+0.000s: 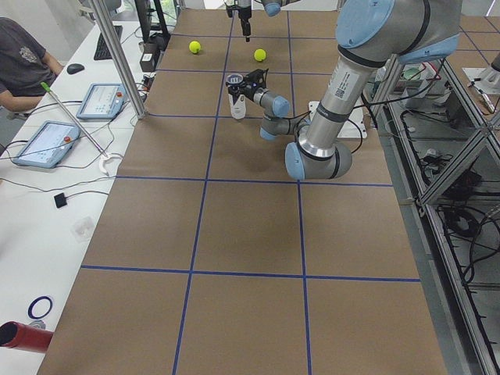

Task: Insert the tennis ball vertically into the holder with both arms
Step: 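Hold the can upright with the left gripper while the right gripper reaches the nearer ball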

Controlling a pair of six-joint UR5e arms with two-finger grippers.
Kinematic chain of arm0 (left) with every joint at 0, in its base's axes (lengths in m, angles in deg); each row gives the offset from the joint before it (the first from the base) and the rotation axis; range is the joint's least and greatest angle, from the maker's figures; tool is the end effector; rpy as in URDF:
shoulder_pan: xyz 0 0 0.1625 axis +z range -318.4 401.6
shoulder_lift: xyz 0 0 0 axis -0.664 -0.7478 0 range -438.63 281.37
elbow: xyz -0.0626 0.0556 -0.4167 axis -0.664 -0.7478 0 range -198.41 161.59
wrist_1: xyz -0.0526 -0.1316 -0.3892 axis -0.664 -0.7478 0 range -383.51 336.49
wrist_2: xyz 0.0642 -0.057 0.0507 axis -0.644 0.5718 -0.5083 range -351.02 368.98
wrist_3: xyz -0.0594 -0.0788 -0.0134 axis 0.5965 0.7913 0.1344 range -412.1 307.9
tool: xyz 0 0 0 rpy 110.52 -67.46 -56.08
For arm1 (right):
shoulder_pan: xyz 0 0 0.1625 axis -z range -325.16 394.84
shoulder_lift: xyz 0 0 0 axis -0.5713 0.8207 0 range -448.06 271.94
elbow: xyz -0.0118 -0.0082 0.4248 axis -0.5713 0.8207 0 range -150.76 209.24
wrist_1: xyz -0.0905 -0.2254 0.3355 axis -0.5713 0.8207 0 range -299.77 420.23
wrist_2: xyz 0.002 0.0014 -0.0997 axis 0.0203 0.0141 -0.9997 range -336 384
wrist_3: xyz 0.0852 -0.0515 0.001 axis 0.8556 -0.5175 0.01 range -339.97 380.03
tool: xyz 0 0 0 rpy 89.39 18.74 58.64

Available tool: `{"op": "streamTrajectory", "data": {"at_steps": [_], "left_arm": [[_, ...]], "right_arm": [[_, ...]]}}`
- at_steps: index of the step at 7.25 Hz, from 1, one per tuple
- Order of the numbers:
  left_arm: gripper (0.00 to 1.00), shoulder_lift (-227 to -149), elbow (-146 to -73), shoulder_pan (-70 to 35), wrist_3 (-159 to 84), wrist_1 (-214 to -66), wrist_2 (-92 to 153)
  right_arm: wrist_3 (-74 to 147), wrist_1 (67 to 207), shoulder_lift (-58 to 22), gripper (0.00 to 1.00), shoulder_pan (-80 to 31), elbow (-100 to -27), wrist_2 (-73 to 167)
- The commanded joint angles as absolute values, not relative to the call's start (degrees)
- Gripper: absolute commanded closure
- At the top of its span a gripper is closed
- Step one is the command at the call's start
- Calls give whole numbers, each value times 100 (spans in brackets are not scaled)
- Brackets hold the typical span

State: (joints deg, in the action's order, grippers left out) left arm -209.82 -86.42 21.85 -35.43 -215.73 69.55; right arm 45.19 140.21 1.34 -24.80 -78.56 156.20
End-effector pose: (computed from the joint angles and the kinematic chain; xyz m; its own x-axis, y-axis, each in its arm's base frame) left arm 0.5711 -0.3987 0.2231 0.5193 0.7001 -0.4902 0.6677 0.0257 0.7440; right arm -0.1951 -0.4645 0.4811 0.6212 -0.2660 0.7371 0.1993 0.9633 0.1797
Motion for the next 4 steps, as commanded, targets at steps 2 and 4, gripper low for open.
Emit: {"op": "streamTrajectory", "data": {"at_steps": [2,4], "left_arm": [[16,-20994,-8661,2192,-3531,-21573,6953],[16,-21012,-8652,2192,-3531,-21573,6953]], "right_arm": [[4525,14021,405,0,-1836,-8000,15103],[4525,14030,414,0,-1466,-7957,14662]]}}
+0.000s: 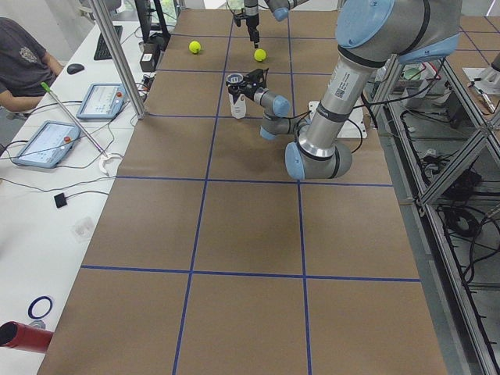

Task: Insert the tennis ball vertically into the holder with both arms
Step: 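Hold the can upright with the left gripper while the right gripper reaches the nearer ball, then grasp the nearer yellow tennis ball with the right gripper and lift it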

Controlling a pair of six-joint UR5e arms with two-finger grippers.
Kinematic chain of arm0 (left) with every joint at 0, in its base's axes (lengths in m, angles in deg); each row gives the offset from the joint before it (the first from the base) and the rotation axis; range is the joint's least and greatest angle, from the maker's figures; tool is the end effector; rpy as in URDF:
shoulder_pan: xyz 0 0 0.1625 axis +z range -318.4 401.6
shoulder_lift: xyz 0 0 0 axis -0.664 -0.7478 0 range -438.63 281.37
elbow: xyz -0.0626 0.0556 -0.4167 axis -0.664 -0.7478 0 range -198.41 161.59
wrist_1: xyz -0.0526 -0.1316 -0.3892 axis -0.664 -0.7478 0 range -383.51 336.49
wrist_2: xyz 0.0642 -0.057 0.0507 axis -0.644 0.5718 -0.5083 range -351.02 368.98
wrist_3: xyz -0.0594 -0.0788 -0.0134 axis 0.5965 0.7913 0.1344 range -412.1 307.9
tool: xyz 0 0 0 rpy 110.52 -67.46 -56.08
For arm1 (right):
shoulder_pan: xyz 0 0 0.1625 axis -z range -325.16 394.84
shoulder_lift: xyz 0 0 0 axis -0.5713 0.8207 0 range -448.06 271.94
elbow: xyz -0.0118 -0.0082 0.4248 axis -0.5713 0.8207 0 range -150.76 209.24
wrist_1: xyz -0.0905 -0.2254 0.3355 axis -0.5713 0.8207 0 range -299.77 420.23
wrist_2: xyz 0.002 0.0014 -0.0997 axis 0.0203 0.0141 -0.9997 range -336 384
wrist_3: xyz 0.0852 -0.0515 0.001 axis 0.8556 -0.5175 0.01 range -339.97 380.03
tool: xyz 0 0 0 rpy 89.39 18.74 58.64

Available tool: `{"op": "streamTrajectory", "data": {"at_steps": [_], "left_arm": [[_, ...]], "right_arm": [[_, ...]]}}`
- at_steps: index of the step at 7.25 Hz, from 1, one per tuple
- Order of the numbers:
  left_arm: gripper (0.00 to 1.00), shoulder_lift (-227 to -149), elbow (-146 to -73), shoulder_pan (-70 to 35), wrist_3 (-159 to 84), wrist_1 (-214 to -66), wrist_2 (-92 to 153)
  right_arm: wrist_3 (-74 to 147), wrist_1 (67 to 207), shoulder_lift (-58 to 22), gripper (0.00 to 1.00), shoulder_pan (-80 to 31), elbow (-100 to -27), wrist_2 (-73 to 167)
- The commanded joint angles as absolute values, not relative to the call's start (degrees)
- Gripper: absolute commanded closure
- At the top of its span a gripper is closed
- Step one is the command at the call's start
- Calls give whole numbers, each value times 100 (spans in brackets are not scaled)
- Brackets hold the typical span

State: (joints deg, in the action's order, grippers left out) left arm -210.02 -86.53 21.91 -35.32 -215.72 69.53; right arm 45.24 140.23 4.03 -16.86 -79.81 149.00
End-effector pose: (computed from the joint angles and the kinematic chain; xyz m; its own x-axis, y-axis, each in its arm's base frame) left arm 0.5712 -0.3981 0.2200 0.5150 0.7012 -0.4930 0.6723 0.0264 0.7398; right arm -0.2411 -0.4282 0.5003 0.6710 -0.3461 0.6557 0.2947 0.9360 0.1925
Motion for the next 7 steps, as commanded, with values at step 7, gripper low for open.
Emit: {"op": "streamTrajectory", "data": {"at_steps": [7], "left_arm": [[16,-20994,-8635,2192,-3531,-21564,6953]], "right_arm": [[4543,14030,511,0,-1236,-7675,14564]]}}
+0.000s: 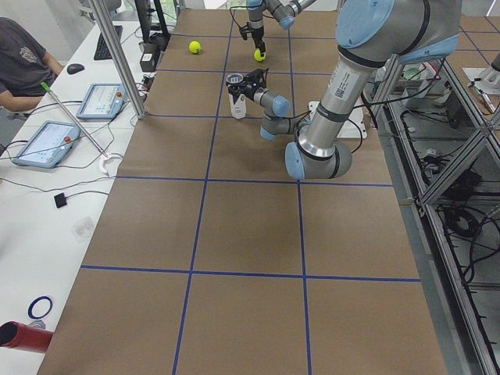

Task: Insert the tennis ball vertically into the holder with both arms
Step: 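Grasp the nearer yellow tennis ball with the right gripper and lift it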

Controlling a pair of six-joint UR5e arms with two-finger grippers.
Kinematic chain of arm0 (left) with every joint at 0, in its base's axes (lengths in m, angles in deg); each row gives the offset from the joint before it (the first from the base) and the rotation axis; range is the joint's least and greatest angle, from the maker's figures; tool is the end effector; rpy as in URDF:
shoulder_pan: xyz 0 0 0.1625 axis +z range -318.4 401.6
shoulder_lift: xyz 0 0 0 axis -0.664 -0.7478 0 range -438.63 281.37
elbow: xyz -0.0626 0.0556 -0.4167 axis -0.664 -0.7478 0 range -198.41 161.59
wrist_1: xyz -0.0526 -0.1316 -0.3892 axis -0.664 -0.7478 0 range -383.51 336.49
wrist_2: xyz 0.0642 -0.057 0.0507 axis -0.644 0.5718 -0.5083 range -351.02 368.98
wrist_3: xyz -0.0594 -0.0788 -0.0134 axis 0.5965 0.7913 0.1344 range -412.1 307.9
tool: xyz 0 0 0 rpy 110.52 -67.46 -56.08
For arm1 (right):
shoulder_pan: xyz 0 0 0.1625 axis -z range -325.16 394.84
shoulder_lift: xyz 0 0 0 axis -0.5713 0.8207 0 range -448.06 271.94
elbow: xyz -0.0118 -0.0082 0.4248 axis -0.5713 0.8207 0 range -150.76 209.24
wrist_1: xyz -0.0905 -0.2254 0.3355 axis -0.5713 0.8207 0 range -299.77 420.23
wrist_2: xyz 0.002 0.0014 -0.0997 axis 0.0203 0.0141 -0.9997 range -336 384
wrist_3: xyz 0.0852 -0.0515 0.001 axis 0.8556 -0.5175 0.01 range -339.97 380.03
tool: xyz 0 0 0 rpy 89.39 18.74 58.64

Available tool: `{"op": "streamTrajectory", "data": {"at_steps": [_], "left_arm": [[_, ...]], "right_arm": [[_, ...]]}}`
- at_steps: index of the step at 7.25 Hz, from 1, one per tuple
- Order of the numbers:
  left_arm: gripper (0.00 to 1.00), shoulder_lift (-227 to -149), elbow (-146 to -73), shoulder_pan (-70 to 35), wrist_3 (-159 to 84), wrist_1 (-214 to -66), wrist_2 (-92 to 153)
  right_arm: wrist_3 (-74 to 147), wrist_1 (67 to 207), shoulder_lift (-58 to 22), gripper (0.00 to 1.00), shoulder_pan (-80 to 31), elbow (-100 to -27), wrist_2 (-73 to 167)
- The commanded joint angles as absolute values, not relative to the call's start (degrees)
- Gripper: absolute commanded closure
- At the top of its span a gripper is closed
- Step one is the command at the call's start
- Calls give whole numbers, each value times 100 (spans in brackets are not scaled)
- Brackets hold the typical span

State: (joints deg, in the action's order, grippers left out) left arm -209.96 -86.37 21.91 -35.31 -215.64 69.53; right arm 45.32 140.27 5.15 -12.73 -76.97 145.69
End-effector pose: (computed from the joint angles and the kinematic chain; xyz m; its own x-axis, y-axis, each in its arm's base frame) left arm 0.5720 -0.3984 0.2218 0.5173 0.7003 -0.4919 0.6688 0.0278 0.7430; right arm -0.2662 -0.4113 0.5378 0.7082 -0.3656 0.6041 0.3525 0.9243 0.1462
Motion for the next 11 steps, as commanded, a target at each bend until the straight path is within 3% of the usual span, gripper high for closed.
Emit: {"op": "streamTrajectory", "data": {"at_steps": [1,3,4,5,6,7,9,11], "left_arm": [[16,-20994,-8635,2192,-3531,-21564,6953],[16,-20985,-8626,2192,-3531,-21564,6953],[16,-20985,-8626,2192,-3531,-21564,6953],[16,-20985,-8626,2192,-3531,-21564,6953],[16,-20977,-8635,2192,-3531,-21564,6953],[16,-20976,-8626,2192,-3531,-21564,6953],[16,-20994,-8643,2209,-3514,-21572,6953],[16,-20985,-8635,2218,-3514,-21765,6953]], "right_arm": [[4534,14021,476,1,-1218,-7580,14564],[4534,14021,440,6,-1201,-7543,14564],[4534,14021,423,14,-1192,-7543,14573],[4534,14030,327,46,-1200,-7526,14564],[4534,14021,326,88,-1201,-7500,14573],[4534,14021,300,100,-1201,-7517,14573],[5057,14091,-75,100,-1401,-7937,14686],[6617,14222,-1276,100,-1438,-7895,14827]]}}
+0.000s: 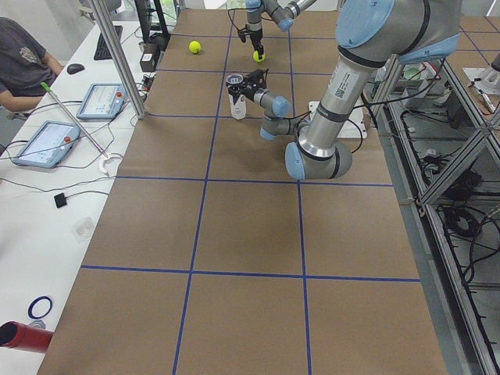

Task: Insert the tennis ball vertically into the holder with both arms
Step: 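Grasp the nearer yellow tennis ball with the right gripper and lift it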

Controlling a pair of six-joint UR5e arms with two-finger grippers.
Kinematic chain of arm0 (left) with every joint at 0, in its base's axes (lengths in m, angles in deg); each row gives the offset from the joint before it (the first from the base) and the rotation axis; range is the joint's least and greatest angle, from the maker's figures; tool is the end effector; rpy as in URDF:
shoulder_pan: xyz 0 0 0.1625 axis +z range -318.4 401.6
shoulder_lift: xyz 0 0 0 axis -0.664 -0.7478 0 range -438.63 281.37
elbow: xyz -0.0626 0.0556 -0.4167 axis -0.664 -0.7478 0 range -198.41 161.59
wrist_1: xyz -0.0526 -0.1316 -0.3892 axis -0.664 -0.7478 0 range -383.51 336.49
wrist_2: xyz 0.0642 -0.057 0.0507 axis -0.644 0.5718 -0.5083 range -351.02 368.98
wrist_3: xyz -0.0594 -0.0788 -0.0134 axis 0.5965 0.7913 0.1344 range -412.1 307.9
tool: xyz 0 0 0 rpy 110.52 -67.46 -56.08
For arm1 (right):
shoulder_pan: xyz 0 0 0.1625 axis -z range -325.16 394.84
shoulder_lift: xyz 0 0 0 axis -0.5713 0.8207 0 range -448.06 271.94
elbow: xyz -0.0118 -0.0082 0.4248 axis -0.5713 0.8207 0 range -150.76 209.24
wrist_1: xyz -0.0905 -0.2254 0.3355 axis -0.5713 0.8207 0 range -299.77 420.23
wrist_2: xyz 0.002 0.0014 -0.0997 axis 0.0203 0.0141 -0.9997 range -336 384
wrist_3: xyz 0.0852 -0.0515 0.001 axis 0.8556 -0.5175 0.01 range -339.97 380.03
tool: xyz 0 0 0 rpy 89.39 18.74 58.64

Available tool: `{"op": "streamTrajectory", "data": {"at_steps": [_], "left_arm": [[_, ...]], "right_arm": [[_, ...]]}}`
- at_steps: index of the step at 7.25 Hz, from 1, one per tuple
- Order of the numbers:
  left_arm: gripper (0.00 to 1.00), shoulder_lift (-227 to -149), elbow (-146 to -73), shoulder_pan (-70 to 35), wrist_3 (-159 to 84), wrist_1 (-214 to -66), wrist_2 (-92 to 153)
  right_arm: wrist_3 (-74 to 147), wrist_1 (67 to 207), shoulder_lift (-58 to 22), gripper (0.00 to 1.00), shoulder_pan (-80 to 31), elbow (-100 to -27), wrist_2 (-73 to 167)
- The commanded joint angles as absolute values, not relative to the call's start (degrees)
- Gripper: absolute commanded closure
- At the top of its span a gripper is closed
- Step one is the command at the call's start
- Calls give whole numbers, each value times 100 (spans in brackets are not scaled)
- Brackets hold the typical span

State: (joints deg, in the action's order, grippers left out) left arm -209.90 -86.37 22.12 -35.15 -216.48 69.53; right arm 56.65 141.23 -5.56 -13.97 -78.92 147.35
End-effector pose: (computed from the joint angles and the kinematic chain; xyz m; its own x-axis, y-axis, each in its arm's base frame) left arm 0.5716 -0.3956 0.2222 0.5065 0.7044 -0.4973 0.6796 0.0289 0.7331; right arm -0.2954 -0.4568 0.4258 0.6623 -0.2612 0.7022 0.1826 0.9653 0.1868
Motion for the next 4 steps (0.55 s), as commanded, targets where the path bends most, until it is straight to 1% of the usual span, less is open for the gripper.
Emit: {"op": "streamTrajectory", "data": {"at_steps": [1,2,4], "left_arm": [[16,-21003,-8635,2235,-3505,-21783,6944],[16,-21003,-8626,2288,-3505,-21931,6944],[16,-21020,-8556,2332,-3514,-22012,6813]], "right_arm": [[7252,14658,-1961,100,-1560,-7895,15106],[7546,15106,-2533,100,-1735,-7904,15335],[8284,15243,-3239,100,-1789,-7913,15373]]}}
